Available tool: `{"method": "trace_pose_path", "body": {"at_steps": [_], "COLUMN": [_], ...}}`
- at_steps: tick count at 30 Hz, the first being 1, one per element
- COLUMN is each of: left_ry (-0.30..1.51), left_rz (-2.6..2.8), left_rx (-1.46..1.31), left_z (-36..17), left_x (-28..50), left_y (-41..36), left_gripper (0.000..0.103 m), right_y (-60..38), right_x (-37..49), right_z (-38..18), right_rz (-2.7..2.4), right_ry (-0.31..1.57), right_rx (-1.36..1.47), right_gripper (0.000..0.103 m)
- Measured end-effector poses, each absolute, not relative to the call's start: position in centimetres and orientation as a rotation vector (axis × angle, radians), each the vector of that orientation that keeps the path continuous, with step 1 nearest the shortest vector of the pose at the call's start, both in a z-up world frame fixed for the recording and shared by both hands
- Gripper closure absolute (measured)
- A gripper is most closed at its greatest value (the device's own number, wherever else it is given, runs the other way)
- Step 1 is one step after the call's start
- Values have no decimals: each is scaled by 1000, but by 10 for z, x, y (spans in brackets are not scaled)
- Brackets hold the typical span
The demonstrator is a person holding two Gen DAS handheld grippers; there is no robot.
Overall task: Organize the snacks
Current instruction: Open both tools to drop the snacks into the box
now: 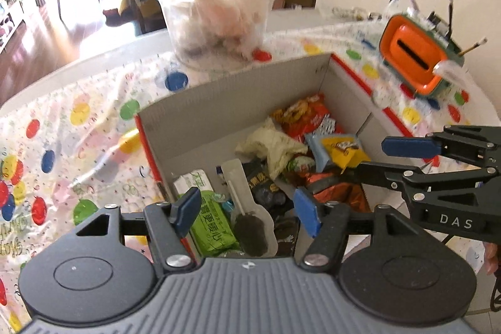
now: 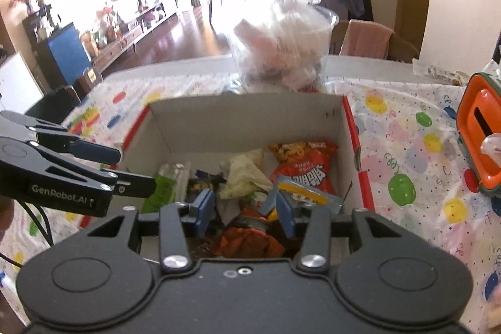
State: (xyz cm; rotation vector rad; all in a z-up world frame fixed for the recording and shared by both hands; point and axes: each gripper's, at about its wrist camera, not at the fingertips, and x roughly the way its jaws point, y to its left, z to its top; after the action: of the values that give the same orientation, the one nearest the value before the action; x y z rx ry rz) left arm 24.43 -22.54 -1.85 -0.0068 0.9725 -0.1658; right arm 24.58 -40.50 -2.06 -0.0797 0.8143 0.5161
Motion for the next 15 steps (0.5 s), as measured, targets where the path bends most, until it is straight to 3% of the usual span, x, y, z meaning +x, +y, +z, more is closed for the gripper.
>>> {"method": "trace_pose_path", "body": {"at_steps": [3,5,6,15], "left_ry": [932,916,909,837], "left_rz": [-176,-182,-183,-188], "left_rx": [-16,-26,-29,-40], "left_z": [-9,-3,-1,15], "left_x": [234,227,224,196], "left_y": [-220,-216,-215,-202], "left_gripper": [32,32,32,27], "right_y": [-404,-403,-403,-402], "right_x": [235,226,222,195], "right_z": [-11,-5,-3,14], "right_rz": [506,499,497,480], "right_ry": [780,749,737,676], "right_rx": [-63,-51,-46,-6], "right_gripper": [47,26,23,7]}}
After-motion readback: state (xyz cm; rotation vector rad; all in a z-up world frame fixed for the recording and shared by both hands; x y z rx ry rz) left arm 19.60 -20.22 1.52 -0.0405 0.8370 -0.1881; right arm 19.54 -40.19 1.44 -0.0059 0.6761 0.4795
